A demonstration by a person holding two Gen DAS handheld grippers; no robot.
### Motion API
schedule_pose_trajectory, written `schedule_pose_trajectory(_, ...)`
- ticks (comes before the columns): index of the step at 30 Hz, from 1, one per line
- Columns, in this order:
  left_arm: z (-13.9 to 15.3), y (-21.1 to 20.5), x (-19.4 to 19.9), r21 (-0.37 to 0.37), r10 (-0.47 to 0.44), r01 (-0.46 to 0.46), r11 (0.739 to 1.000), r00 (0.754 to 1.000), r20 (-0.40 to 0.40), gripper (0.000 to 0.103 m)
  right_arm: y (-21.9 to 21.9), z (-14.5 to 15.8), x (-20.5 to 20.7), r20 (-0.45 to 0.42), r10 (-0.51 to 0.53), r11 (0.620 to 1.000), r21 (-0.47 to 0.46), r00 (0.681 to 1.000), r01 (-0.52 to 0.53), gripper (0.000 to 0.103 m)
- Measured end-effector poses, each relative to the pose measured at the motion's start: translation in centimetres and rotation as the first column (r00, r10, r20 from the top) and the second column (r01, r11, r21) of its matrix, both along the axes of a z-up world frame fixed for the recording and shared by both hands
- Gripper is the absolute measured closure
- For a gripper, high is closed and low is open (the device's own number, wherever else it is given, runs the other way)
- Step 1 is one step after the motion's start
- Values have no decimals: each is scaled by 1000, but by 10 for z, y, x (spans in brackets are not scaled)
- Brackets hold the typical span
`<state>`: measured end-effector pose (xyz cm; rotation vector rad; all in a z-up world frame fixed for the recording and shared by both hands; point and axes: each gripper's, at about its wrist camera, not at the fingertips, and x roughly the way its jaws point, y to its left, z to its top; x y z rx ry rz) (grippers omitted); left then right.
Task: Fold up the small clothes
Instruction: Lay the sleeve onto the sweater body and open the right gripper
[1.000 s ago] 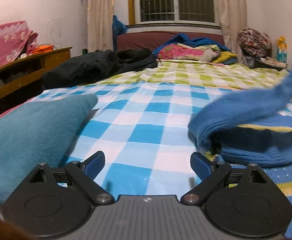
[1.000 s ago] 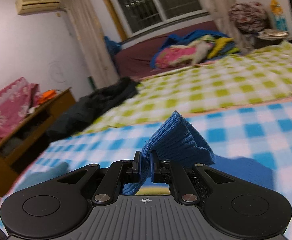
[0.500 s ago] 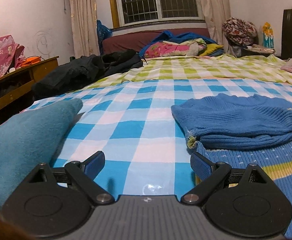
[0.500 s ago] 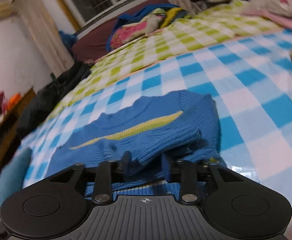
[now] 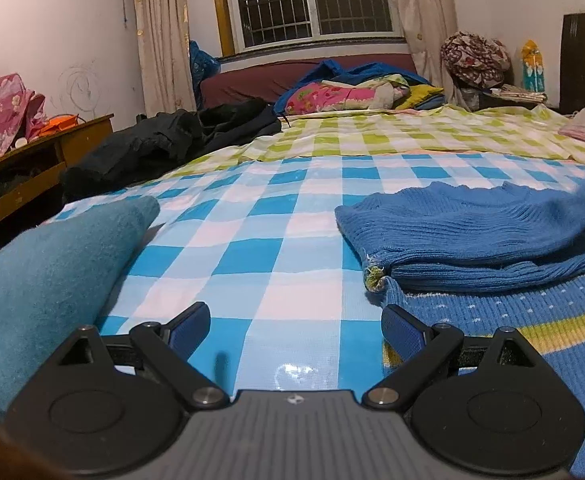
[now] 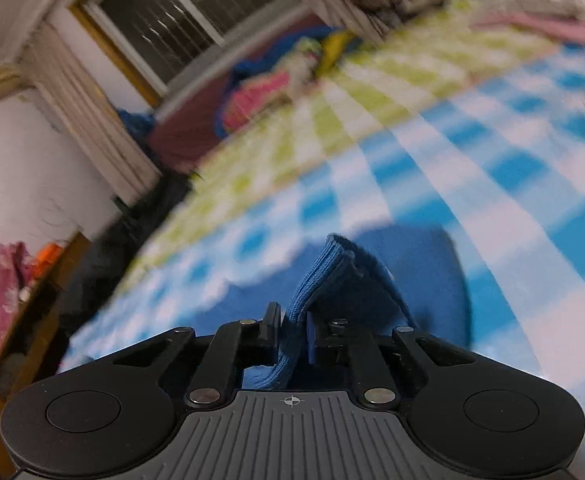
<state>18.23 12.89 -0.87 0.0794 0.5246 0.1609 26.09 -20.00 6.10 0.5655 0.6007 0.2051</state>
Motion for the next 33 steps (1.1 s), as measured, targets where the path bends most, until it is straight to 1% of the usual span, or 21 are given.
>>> schedule_pose_trajectory(2,0,0,0,-12,-1,1,1000,1000,0,5,2,12,-7,69,9,1000,-30,998,-7,90)
schedule_pose_trajectory(4,-2,-1,-1,-8,-1,1,1000,1000,-4,5,2,9,-13,91,16,995,-97,996,-7,89)
schedule_pose_trajectory(5,-3,-2,-1,-3,-2,2,1000,1000,-7,5,1,2,-11,65,21,992,-126,998,-13,88)
schedule_pose_trajectory(7,-6,-6,-2,11,-7,7,1000,1000,-16,5,-5,-20,-7,-37,0,988,-152,999,-6,86)
schedule_pose_trajectory(8,-6,-9,-4,21,-5,6,1000,1000,-20,5,-10,-29,-7,-67,-9,990,-142,998,-1,86)
schedule_pose_trajectory(10,-6,-14,-7,37,0,0,999,1000,-20,5,-21,-41,-10,-97,-19,996,-93,995,10,85)
schedule_pose_trajectory(11,-5,-16,-8,41,2,-1,999,1000,-20,5,-28,-44,-12,-103,-18,999,-47,995,13,83)
schedule_pose_trajectory(13,-4,-23,-7,52,3,-2,999,1000,-24,5,-38,-49,-13,-111,-8,999,38,994,12,76)
schedule_pose_trajectory(15,-3,-31,-4,62,-4,6,998,999,-35,5,-43,-51,-8,-115,4,996,85,993,6,73)
schedule_pose_trajectory(17,1,-40,-2,66,-21,23,998,999,-45,5,-42,-50,-1,-114,3,997,76,993,5,74)
schedule_pose_trajectory(18,4,-44,-2,67,-29,32,997,999,-45,5,-41,-48,4,-124,2,998,65,992,6,76)
schedule_pose_trajectory(20,10,-51,-2,73,-45,48,996,998,-40,5,-39,-46,14,-143,4,997,74,990,7,85)
schedule_pose_trajectory(21,13,-54,-2,79,-51,54,995,998,-38,5,-38,-42,18,-138,11,996,88,990,1,90)
schedule_pose_trajectory(22,16,-57,-2,87,-58,61,994,998,-32,5,-36,-35,19,-121,20,995,101,992,-8,91)
schedule_pose_trajectory(24,23,-60,-3,96,-68,69,993,998,-14,5,-32,-17,19,-53,46,993,115,998,-40,92)
schedule_pose_trajectory(26,29,-60,-3,89,-71,70,994,997,7,5,-27,4,10,48,81,988,125,996,-86,92)
schedule_pose_trajectory(29,33,-58,-4,48,-65,64,997,997,30,4,-26,22,-14,201,111,987,92,973,-132,92)
schedule_pose_trajectory(30,31,-57,-4,33,-62,61,998,998,26,4,-26,21,-16,212,110,990,68,971,-127,92)
schedule_pose_trajectory(31,28,-56,-3,23,-59,59,998,998,15,4,-28,14,-19,189,97,994,33,977,-105,92)
schedule_pose_trajectory(32,25,-57,-1,17,-58,58,998,998,-1,4,-30,2,-18,140,77,997,0,987,-78,91)
schedule_pose_trajectory(33,21,-57,-1,12,-56,56,998,998,-20,4,-34,-15,-13,55,52,998,-26,997,-51,89)
